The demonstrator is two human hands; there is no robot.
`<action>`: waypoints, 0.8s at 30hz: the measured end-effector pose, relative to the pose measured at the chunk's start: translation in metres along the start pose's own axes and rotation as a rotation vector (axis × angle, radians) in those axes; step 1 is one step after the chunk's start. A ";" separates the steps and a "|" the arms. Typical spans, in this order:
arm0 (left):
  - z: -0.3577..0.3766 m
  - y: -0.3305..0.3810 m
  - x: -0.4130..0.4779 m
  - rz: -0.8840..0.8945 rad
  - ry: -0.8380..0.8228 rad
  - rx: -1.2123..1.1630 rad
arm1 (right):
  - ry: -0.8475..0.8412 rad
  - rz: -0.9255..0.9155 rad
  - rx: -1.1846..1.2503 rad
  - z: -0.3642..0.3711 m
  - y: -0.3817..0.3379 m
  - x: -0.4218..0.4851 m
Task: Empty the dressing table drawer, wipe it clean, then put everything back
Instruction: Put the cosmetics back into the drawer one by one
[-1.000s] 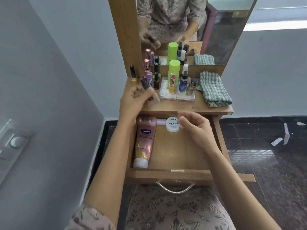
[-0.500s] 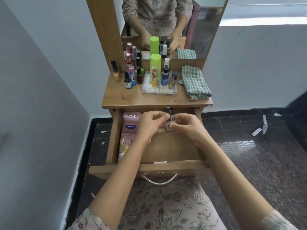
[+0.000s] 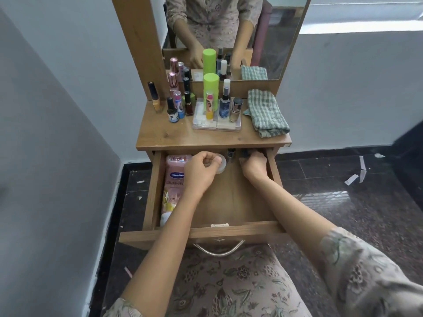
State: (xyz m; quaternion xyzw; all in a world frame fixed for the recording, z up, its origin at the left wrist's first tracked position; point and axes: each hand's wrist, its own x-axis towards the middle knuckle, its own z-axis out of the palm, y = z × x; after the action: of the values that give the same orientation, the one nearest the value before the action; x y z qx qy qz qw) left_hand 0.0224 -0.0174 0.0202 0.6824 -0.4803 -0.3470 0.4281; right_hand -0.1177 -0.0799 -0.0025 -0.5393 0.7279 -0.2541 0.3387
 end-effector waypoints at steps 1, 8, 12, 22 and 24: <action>-0.005 0.001 0.000 0.014 0.018 0.013 | 0.019 0.010 0.015 0.003 -0.001 0.002; -0.034 0.005 0.007 0.048 0.140 -0.088 | 0.118 0.032 0.066 0.013 0.002 0.003; -0.048 0.009 0.019 0.077 0.215 -0.094 | 0.124 -0.036 -0.002 0.015 0.007 0.006; -0.087 0.027 0.054 0.116 0.504 -0.075 | 0.173 -0.117 -0.192 0.015 0.009 0.011; -0.093 0.027 0.067 0.096 0.521 -0.049 | 0.178 -0.103 -0.202 0.016 0.007 0.010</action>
State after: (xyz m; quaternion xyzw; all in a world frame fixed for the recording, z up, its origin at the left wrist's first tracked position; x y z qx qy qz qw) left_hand 0.1148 -0.0627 0.0770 0.7145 -0.3772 -0.1505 0.5697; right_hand -0.1119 -0.0875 -0.0204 -0.5826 0.7483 -0.2437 0.2032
